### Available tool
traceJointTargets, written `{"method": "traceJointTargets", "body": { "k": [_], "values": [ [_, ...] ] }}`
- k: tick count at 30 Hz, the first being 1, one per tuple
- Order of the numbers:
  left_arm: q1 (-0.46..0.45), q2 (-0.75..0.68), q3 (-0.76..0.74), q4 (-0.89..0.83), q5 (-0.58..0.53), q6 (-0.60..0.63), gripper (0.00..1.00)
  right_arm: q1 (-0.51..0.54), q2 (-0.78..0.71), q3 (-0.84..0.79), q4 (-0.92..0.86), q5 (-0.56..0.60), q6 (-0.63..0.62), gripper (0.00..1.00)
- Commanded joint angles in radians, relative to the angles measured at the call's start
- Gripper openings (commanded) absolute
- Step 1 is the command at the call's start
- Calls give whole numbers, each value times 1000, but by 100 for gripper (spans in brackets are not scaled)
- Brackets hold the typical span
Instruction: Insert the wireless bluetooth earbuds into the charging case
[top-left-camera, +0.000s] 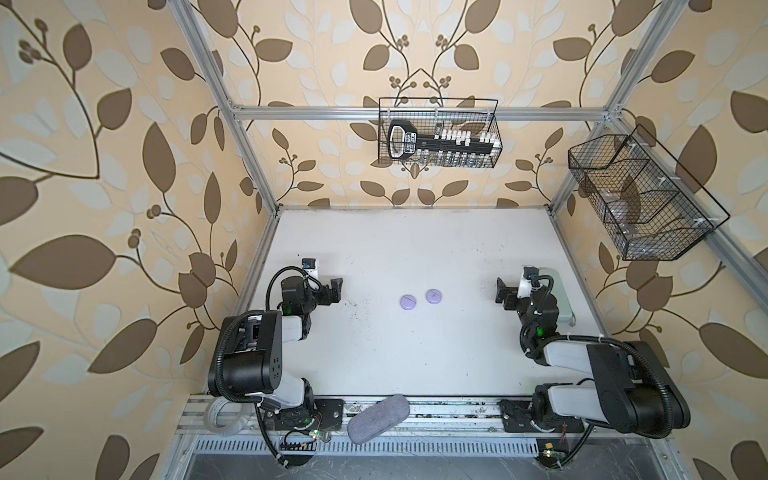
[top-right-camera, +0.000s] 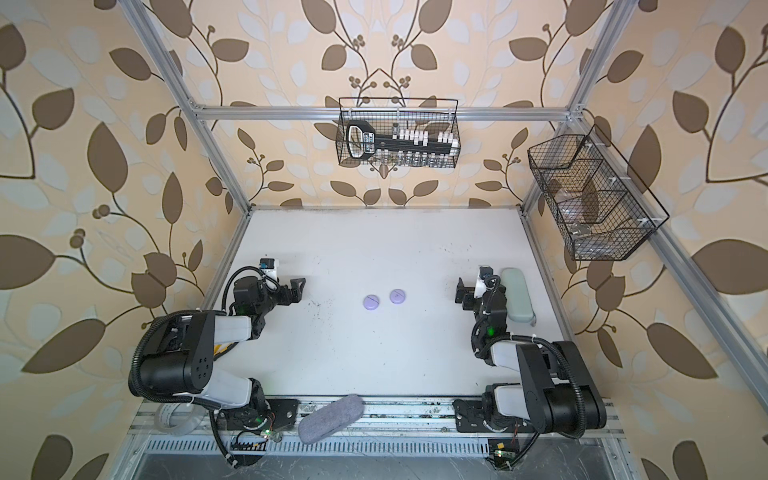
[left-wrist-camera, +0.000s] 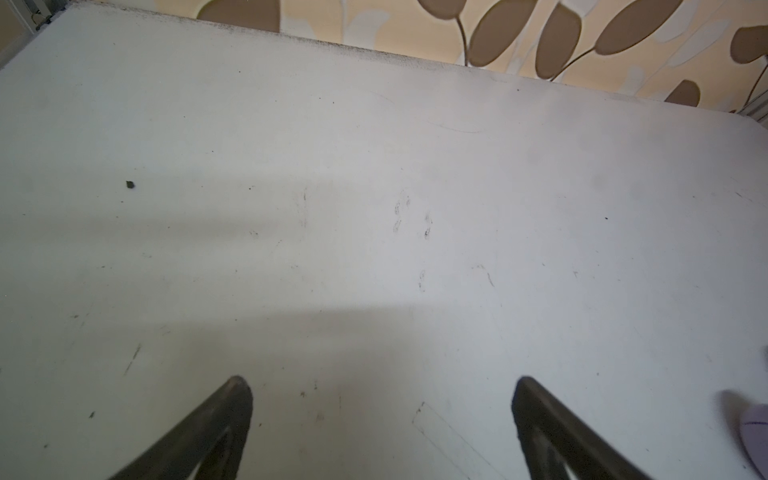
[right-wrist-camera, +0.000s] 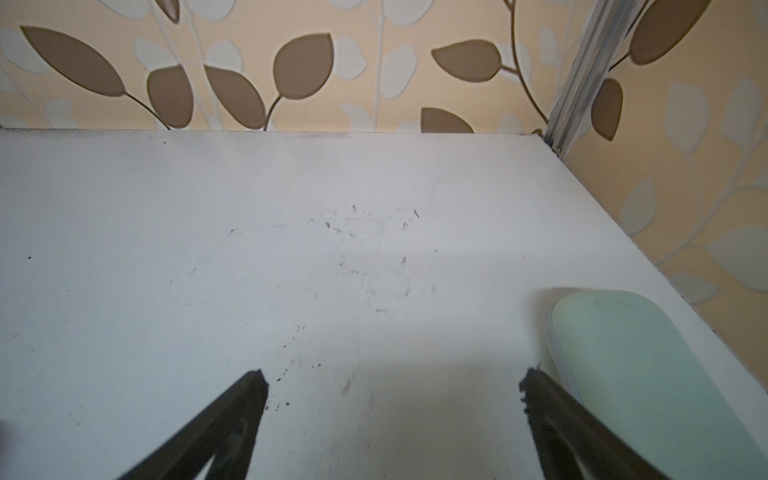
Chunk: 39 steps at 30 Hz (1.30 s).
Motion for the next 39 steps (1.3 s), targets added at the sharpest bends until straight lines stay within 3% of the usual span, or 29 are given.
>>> {"method": "traceJointTargets", "body": {
  "k": [1, 14, 20, 39],
  "values": [
    [9, 4, 3, 49, 16, 9, 99, -6, 8, -6, 69, -13, -16, 98],
    [-5, 16, 14, 37, -49, -4, 99, -22, 15, 9, 48, -33, -6, 100],
    [-6, 6, 4, 46, -48, -5, 99, -3, 5, -9, 71, 7, -13, 100],
    [-5, 4, 4, 48, -48, -7, 99, -16, 7, -1, 60, -22, -10, 100]
  ]
}}
